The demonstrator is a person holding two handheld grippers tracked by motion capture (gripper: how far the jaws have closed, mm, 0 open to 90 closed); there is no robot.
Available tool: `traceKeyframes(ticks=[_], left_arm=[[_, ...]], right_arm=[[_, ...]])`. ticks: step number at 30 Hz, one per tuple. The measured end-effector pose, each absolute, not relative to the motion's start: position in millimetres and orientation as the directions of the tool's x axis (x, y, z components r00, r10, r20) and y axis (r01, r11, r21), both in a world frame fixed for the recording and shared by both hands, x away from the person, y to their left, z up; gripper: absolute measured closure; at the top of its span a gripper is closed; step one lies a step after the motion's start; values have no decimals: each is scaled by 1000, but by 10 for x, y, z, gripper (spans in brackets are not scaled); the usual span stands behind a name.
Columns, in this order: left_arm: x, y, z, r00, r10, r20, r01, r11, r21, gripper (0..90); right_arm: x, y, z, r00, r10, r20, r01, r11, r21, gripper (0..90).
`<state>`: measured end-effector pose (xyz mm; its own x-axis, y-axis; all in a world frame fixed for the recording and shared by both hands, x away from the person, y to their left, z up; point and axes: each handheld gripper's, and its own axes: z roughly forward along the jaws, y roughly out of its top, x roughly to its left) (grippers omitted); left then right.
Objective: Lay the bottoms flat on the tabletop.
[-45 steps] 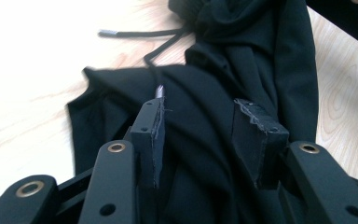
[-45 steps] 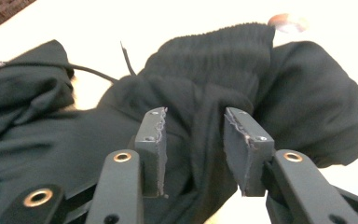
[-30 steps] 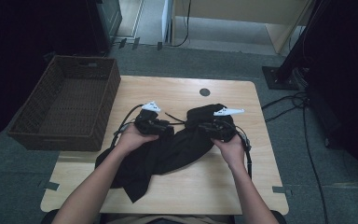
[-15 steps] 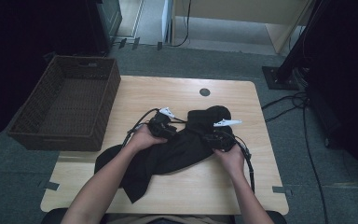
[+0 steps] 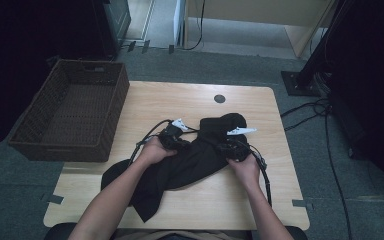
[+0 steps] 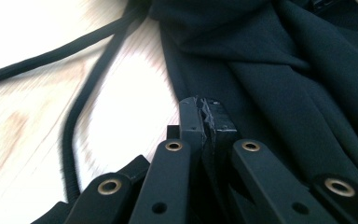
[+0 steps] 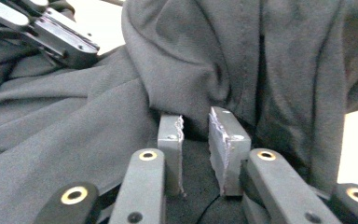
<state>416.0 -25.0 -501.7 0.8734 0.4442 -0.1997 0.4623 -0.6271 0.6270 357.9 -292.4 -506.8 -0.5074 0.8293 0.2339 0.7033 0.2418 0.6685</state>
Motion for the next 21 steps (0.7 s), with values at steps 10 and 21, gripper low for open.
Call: traceKeyframes(ticks=[10,21], left_arm=[[4098,282,-4888,816,525,-242,532,-521,667,888],[3903,863,-4845,754,609,-245,578,-440,687,888]], right_arm=[[3634,-2917,-5006,-519,832,197,692,272,669,898],[3710,-3140,-4985,-440,883,165,719,236,654,899]])
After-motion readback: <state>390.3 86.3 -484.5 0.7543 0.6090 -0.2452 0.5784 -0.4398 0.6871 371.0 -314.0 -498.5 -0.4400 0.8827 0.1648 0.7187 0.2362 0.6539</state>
